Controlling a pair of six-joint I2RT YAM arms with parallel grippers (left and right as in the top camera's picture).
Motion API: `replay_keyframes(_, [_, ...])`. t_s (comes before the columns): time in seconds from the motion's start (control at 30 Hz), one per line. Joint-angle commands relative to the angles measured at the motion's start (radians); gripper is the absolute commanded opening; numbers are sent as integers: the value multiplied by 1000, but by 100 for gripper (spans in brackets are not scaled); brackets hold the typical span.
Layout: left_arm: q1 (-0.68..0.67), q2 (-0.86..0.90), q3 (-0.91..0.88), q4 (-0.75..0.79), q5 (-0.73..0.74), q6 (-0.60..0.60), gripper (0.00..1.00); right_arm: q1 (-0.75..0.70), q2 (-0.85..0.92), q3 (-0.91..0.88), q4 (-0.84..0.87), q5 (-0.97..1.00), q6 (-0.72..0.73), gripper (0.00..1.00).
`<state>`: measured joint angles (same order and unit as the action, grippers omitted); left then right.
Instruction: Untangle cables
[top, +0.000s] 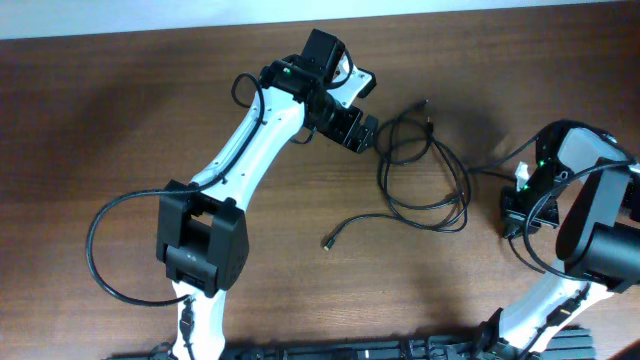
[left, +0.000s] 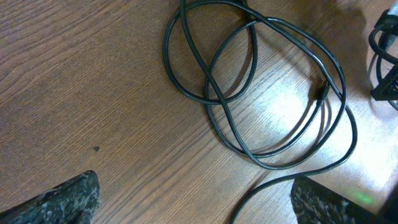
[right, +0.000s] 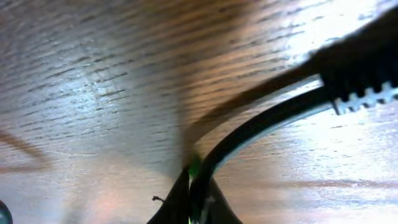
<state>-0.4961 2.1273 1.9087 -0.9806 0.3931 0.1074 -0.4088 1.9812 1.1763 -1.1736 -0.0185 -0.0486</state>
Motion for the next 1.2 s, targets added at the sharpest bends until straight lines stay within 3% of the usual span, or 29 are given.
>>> replay_keyframes(0.0, [8, 5, 3, -1, 11, -10, 99, 2, 24, -14, 59, 9, 17, 4])
replay_keyframes(0.3, [8, 5, 3, -1, 11, -10, 99, -17, 24, 218, 75, 74, 39, 4])
replay_keyframes(0.53, [8, 5, 3, -1, 11, -10, 99, -126, 24, 441, 148, 129, 95, 4])
replay_keyframes(0.8, [6, 5, 3, -1, 11, -10, 99, -311, 24, 468, 301, 137, 168, 4])
replay_keyframes(0.9, [6, 5, 3, -1, 11, -9, 99, -399, 24, 468, 323, 135, 249, 4])
replay_keyframes(1.17, [5, 5, 3, 3, 11, -10, 99, -523, 24, 468, 337, 124, 300, 7])
